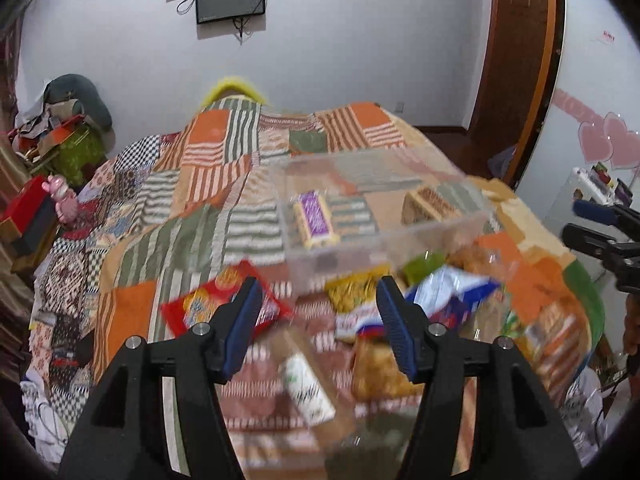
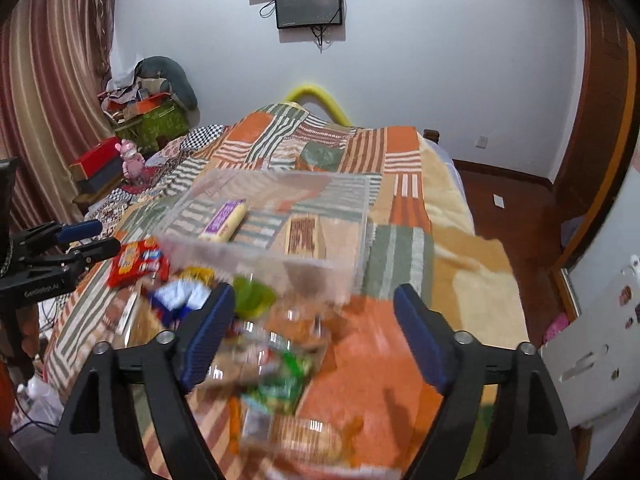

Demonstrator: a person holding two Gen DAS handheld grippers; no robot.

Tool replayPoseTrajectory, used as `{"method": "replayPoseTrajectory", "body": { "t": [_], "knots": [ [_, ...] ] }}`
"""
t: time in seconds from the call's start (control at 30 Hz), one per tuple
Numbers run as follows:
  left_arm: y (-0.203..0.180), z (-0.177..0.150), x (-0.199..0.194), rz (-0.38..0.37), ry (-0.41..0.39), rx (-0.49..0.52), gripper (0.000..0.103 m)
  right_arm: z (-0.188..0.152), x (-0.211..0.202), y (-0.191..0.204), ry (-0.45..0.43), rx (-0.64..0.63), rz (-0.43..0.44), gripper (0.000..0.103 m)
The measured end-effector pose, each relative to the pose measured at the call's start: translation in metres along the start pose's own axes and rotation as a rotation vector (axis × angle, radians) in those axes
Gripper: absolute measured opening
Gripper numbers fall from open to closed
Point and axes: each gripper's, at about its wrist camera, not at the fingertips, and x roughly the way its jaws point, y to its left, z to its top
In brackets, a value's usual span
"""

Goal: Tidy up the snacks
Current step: 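Grasp the cracker tube with left gripper while right gripper grasps the wafer pack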

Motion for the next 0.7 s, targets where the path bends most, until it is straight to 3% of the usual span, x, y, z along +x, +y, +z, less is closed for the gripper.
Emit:
{"method": "replayPoseTrajectory", "body": {
  "t": [0.4, 0.63, 0.7],
  "knots": [
    [0.004, -0.067, 0.024, -0.020, 0.156, -0.094, 0.059, -0.062, 0.005, 0.012, 0.105, -0.023, -0.014, 0.086],
    [-0.004, -0.075, 0.047, 0.014, 0.155, -0.095, 0.060, -0.077, 0.025, 0.013, 0.172, 0.011, -0.008, 0.088],
    [0.000, -0.075, 0.049, 0.008, 0.149, -0.110, 0.060, -0.080, 0.030, 0.015, 0.187, 0.009, -0.011, 0.094]
  ]
}}
